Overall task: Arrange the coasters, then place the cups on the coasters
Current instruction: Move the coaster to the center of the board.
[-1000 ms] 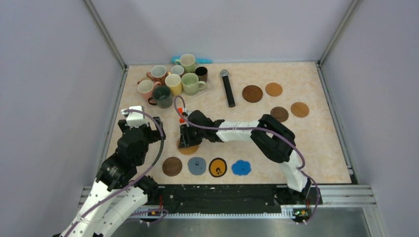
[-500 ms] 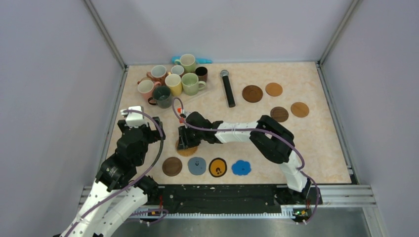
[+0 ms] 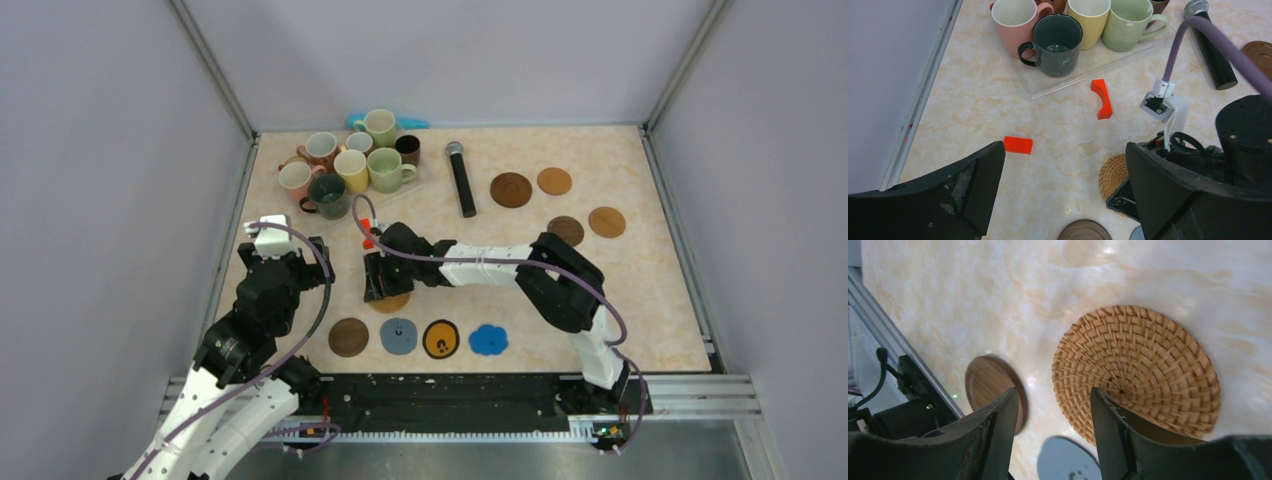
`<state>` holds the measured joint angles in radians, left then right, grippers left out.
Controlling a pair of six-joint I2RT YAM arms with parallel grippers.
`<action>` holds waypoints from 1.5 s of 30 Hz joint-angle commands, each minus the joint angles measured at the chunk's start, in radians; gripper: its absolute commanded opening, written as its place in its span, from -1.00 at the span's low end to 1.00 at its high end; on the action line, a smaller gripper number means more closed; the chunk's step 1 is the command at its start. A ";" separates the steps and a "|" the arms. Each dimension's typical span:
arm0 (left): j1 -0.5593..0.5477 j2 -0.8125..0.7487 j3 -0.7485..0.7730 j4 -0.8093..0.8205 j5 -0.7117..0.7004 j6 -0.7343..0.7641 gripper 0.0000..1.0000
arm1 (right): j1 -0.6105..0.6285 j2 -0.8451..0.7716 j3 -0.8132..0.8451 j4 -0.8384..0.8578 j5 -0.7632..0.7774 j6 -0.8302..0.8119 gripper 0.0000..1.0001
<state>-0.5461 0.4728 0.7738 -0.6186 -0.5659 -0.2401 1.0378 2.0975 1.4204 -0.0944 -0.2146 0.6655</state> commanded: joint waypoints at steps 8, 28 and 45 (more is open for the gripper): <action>-0.003 -0.021 -0.006 0.053 -0.002 0.005 0.91 | -0.308 -0.436 -0.297 -0.098 0.119 -0.090 0.21; -0.003 -0.024 -0.010 0.054 0.018 0.005 0.91 | -0.858 -0.581 -0.420 -0.213 0.346 -0.211 -0.20; -0.003 -0.017 -0.011 0.057 0.009 0.007 0.91 | -0.937 -0.351 -0.328 -0.161 0.276 -0.317 -0.02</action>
<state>-0.5461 0.4557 0.7734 -0.6052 -0.5507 -0.2401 0.1169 1.7237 1.0359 -0.2928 0.0757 0.3847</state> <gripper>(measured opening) 0.956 0.490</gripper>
